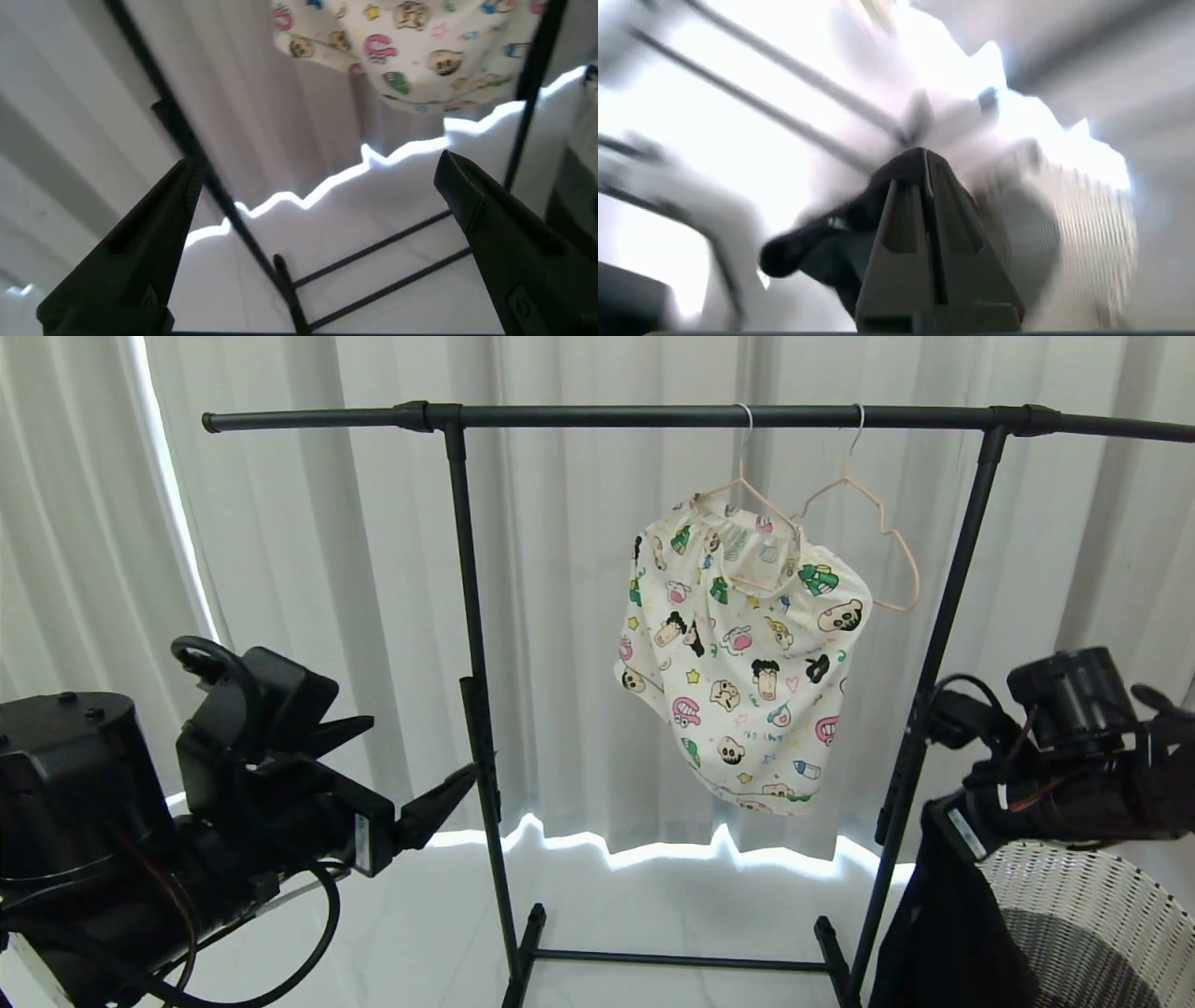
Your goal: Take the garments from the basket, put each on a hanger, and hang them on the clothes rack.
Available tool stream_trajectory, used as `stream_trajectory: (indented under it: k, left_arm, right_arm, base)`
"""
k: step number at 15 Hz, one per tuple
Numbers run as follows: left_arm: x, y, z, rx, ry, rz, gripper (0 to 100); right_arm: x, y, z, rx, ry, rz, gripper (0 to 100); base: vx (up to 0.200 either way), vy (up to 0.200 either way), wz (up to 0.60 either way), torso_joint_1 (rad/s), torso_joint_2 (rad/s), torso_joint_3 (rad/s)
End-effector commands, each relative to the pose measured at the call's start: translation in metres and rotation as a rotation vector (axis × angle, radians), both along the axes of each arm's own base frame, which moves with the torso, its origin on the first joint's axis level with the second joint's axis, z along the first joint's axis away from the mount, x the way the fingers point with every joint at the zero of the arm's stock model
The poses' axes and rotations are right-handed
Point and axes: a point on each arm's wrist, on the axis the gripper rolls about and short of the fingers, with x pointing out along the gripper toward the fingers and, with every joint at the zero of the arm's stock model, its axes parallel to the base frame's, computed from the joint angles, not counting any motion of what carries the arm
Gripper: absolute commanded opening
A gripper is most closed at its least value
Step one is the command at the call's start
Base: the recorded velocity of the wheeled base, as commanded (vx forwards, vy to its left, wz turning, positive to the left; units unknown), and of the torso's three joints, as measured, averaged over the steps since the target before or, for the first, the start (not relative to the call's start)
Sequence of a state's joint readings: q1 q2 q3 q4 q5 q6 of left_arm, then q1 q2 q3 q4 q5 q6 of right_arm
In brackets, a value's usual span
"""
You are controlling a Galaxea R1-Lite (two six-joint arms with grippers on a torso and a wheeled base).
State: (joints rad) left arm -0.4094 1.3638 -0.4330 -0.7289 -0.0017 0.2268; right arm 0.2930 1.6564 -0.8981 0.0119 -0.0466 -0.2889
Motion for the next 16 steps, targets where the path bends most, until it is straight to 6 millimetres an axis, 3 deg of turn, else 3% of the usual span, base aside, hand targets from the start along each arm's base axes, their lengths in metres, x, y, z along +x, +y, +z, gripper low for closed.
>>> stream_trajectory:
  k: [1, 5, 8, 12, 16]
  left_arm:
    - [-0.006, -0.02, 0.001, -0.001, -0.001, -0.101, 100]
    - [-0.018, -0.053, 0.014, -0.041, -0.032, -0.264, 100]
    - [-0.025, -0.084, 0.019, -0.128, 0.021, -0.422, 100]
    - [-0.002, -0.122, 0.003, -0.122, 0.107, -0.456, 100]
    - [0.01, -0.135, -0.024, -0.08, 0.201, -0.512, 100]
  right_arm:
    - [-0.019, 0.042, 0.071, 0.143, -0.155, 0.162, 0]
    - [-0.034, 0.086, 0.108, 0.261, -0.222, 0.31, 0]
    - [-0.044, 0.102, 0.116, 0.313, -0.219, 0.379, 0]
    - [-0.063, 0.12, 0.122, 0.4, -0.196, 0.474, 0]
    - [-0.068, 0.125, 0.127, 0.444, -0.185, 0.537, 0]
  base:
    - [0.0, 0.0, 0.0, 0.0, 0.0, 0.0]
    - [0.0, 0.0, 0.0, 0.0, 0.0, 0.0]
    - [0.0, 0.0, 0.0, 0.0, 0.0, 0.0]
    - [0.0, 0.0, 0.0, 0.0, 0.0, 0.0]
    - [0.0, 0.0, 0.0, 0.0, 0.0, 0.0]
